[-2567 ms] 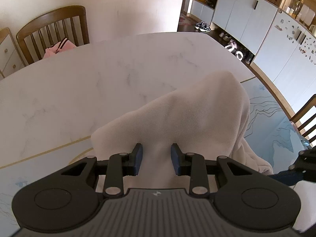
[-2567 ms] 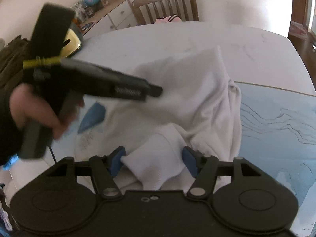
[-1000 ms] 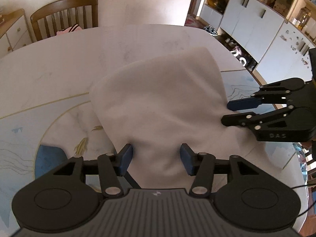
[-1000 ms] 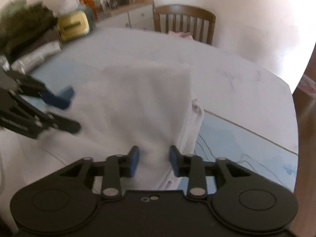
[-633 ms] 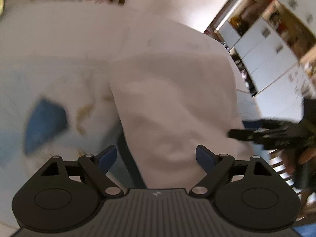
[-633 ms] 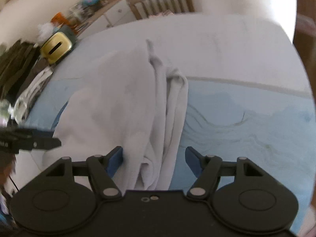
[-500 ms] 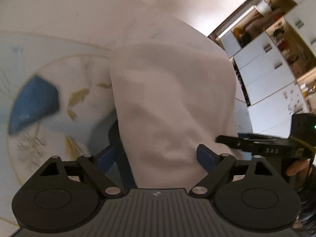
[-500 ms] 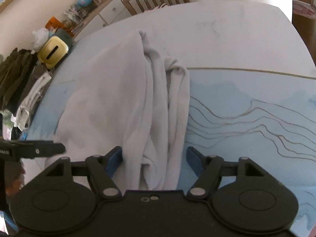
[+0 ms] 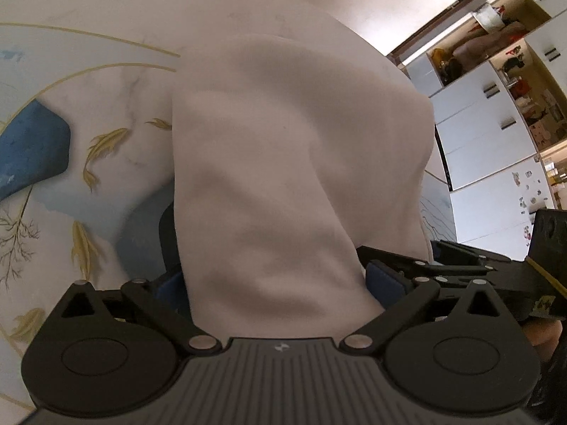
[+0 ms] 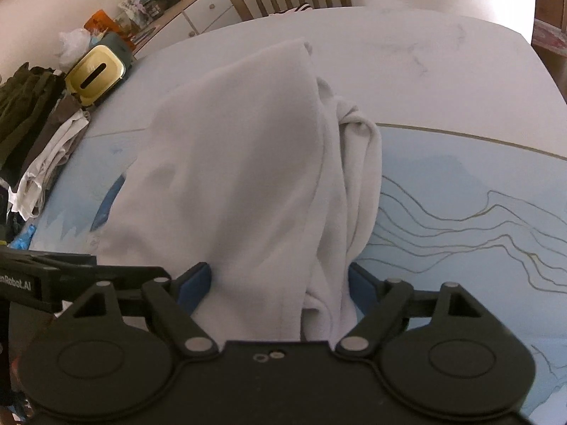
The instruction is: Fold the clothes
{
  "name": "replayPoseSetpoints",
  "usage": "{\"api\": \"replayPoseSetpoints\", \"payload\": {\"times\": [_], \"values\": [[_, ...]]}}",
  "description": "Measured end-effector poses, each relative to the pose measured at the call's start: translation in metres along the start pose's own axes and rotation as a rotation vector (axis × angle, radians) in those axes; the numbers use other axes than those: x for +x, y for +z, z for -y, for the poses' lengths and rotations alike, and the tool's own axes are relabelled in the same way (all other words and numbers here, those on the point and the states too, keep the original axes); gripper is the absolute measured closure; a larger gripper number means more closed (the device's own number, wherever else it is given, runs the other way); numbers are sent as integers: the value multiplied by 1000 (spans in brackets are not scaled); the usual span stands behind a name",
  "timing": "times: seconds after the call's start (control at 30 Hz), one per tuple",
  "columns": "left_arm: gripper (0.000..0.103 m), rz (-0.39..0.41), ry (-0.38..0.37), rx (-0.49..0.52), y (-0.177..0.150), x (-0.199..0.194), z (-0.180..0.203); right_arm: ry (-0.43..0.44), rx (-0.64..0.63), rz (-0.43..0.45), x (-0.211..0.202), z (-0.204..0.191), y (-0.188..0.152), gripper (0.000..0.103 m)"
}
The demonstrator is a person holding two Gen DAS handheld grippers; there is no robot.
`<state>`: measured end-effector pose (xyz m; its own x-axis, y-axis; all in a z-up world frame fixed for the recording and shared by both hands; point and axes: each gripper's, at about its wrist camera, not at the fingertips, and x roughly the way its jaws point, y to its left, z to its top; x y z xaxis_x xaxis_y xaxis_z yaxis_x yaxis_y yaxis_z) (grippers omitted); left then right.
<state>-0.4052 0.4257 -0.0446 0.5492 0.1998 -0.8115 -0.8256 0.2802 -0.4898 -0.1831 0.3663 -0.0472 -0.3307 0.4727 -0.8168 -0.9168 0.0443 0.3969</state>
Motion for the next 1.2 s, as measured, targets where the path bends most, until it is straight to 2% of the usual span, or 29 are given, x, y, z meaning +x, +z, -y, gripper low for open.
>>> {"api": "replayPoseSetpoints", "payload": {"times": [0.07,0.13,0.3,0.4,0.6,0.8,0.93,1.0,1.07,1.2], "values": [[2,19,5,30,-1,-1,3,18,-9,4,3,-6,-1,0],[9,39,12,63,-1,-3,2,15,-21,21,4,-14,1,0],[23,88,-12,46,10,-14,-19,-1,-49,70,7,-35,16,0],[29,145,-21,49,26,-26,-30,5,-87,101,13,-49,37,0],[30,273,18,97,82,-47,-59,54,-161,142,58,-81,108,0],[30,342,82,98,140,-49,-91,56,-242,148,107,-127,163,0],[30,351,118,98,163,-44,-111,34,-262,155,133,-143,184,0],[30,347,123,82,170,-45,-124,33,-238,149,138,-138,187,0],[30,339,138,94,176,-38,-123,33,-211,142,143,-133,189,0],[27,323,147,126,169,-46,-123,37,-205,153,121,-122,189,0]]}}
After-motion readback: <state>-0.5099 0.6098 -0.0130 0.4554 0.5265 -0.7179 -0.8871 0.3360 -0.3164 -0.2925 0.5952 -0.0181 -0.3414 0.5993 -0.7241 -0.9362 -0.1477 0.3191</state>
